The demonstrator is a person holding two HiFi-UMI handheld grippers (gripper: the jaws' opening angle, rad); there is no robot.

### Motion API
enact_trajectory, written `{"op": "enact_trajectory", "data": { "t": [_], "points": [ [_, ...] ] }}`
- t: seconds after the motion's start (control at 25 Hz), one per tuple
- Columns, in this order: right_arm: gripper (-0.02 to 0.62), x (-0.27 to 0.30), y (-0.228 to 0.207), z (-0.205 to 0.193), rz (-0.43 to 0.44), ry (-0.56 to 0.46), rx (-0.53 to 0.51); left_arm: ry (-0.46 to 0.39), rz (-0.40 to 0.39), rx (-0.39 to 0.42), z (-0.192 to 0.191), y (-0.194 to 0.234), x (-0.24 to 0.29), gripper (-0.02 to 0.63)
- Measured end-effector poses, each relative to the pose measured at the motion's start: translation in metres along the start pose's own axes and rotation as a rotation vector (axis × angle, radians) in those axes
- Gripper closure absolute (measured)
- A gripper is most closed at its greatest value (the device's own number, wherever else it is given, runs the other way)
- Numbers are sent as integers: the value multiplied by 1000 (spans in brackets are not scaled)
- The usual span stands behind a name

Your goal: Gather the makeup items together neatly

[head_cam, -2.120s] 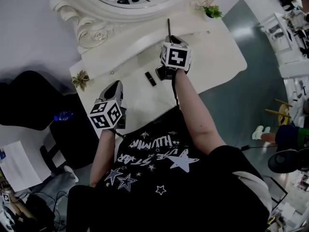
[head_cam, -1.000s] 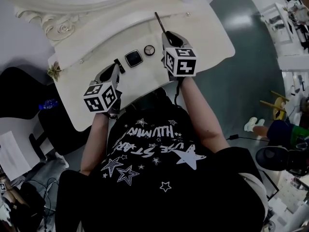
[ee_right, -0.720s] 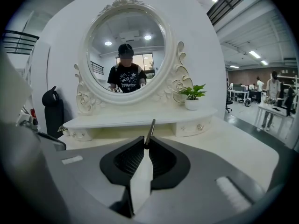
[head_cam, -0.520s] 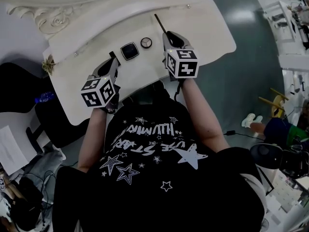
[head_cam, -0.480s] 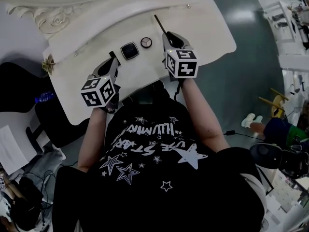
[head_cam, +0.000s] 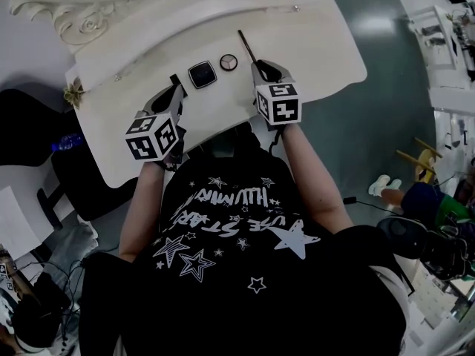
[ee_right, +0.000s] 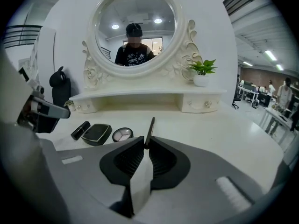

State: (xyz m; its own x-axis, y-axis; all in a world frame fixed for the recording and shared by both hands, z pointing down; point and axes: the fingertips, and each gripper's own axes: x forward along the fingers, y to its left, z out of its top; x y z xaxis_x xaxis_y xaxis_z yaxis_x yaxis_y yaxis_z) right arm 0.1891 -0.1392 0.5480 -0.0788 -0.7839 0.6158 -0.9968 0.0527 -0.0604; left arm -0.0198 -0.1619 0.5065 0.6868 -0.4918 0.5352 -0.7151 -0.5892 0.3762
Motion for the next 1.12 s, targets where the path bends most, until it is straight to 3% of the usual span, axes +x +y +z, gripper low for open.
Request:
{"op": "enact_trajectory", "data": {
  "t": [0.4, 0.76, 0.8, 0.88, 1.12],
  "points": [
    [526, 7, 7, -27, -26, 108, -83, 17, -4, -10, -9, 6, -1, 604],
    [518, 12, 6, -37, -22, 200, -91, 15, 2, -8, -8, 3, 2, 604],
    [505, 13, 6, -37, -14, 207, -92, 13, 6, -8, -8, 4, 3, 604],
    [421, 13, 9, -34, 14, 214, -84, 9, 17, -8, -7, 5, 4, 604],
    [370, 10, 6, 4, 81, 125, -95, -34, 80, -13, 3, 4, 1, 604]
  ]
}}
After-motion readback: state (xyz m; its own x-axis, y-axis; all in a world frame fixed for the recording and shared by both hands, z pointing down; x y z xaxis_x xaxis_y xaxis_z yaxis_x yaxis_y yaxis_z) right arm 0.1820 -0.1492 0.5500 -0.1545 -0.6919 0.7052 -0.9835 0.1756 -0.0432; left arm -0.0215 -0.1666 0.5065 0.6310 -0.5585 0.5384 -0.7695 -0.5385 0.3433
